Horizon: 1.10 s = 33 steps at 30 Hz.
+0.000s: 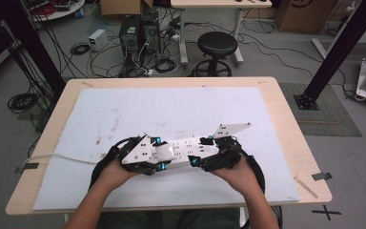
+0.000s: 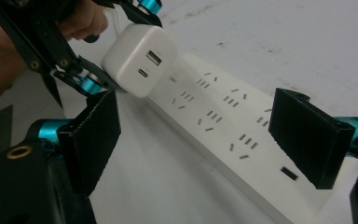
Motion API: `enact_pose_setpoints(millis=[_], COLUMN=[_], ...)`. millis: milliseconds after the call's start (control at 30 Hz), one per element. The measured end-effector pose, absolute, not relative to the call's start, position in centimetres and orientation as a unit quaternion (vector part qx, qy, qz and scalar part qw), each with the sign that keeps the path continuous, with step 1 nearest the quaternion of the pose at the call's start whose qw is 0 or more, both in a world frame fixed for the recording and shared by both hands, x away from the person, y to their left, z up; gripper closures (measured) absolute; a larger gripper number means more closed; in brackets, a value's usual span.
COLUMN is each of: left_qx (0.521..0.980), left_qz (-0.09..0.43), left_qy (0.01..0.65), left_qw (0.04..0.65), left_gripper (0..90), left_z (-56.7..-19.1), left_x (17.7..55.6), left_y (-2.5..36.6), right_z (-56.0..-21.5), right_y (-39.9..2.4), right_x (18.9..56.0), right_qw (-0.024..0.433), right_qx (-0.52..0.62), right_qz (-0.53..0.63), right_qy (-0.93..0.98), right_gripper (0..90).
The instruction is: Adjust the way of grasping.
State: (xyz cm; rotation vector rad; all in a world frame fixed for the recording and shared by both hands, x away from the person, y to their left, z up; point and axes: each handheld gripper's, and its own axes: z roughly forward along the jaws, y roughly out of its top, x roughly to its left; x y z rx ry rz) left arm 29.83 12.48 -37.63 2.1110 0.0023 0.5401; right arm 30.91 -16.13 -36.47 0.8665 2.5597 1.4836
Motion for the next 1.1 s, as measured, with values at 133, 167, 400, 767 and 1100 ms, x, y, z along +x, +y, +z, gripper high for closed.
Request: enact_pose_setpoints(millis=[133,167,400,767,1100], left_qx=[0.853,0.853,0.846,0.842,0.839], left_qz=[0.233,0.233,0.245,0.258,0.265], left_qy=[-0.015,-0.015,-0.027,-0.036,-0.039], left_qw=[0.466,0.466,0.473,0.472,0.474], left_gripper=[42.5,42.5,42.5,42.5,42.5], left_z=[-37.8,-37.8,-37.8,-37.7,-37.6], left_x=[29.3,29.3,28.8,28.5,28.2], left_y=[11.8,11.8,11.3,10.8,10.4], right_z=[-37.1,-37.1,-37.9,-38.2,-38.6], right_y=[-15.1,-15.1,-14.0,-13.3,-12.8], right_x=[31.0,31.0,31.6,32.3,32.5], right_qw=[-0.01,-0.01,-0.049,-0.095,-0.129], right_qx=[0.277,0.277,0.284,0.282,0.269], right_qz=[0.496,0.496,0.508,0.533,0.54], right_qy=[0.823,0.823,0.811,0.792,0.787], right_gripper=[16.9,16.9,16.9,23.5,38.4])
